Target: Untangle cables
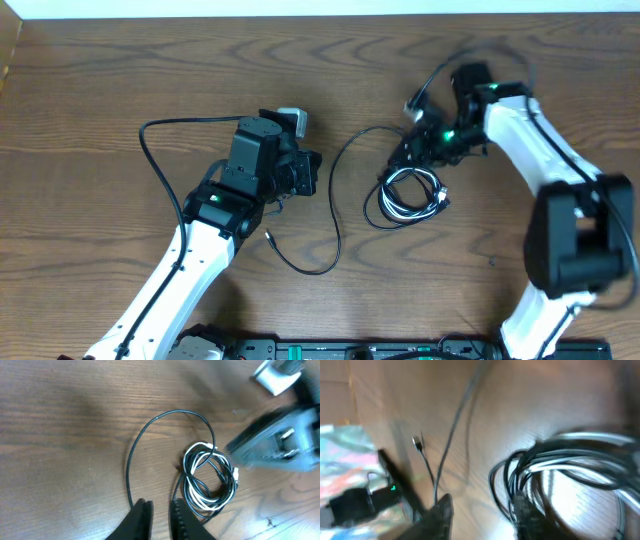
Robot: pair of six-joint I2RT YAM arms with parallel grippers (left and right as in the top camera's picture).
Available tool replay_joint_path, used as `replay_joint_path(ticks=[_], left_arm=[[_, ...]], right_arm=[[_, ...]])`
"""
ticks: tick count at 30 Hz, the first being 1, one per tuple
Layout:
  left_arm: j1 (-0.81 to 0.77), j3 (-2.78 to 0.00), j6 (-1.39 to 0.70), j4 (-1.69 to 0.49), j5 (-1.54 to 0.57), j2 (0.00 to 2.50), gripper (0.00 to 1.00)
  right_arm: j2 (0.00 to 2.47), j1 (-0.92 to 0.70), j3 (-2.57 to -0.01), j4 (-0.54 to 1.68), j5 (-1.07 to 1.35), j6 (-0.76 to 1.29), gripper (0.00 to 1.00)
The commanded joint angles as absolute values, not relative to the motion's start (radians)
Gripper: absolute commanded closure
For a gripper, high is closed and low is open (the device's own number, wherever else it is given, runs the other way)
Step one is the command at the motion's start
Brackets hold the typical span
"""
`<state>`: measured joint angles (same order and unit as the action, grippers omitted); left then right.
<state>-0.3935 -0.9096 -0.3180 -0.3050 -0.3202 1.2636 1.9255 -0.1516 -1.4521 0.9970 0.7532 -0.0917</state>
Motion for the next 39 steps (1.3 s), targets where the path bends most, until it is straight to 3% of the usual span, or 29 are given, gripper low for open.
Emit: replay_joint_path(ticks=[1,5,12,20,28,39], left_arm=[[-0.402,-0.914,-0.329,-0.293,-0.330,1.250,0.73],[-0.443,-0.914,-0.332,-0.251,-0.333,1.284,0.66],[-0.535,-0.914,-0.332,-0.048,-0.439,1.469,0.57],[-0.620,-0.914,-0.432,0.125,-0.480,1.691,0.55],[-0.640,-0.914,-0.527,0.155,-0.424,1.772,0.31],[-0.641,-0.914,-0.632,0.257,-0.324,1.858,0.31]], right_arm=[[1.823,-0.136,-1.484,0.972,0.477,0.079,0.58],[1.805,-0.116,-1.484,0.972,0.297,0.187,0.53],[1.808,-0.060,-1.484,0.975,0.302,0.186,0.50],[1.808,-0.045,-1.483,1.000,0.301,0.167,0.47],[1.808,-0.045,-1.483,1.007,0.301,0.167,0.47],[1.808,-0.047,-1.483,0.995,0.300,0.167,0.45]])
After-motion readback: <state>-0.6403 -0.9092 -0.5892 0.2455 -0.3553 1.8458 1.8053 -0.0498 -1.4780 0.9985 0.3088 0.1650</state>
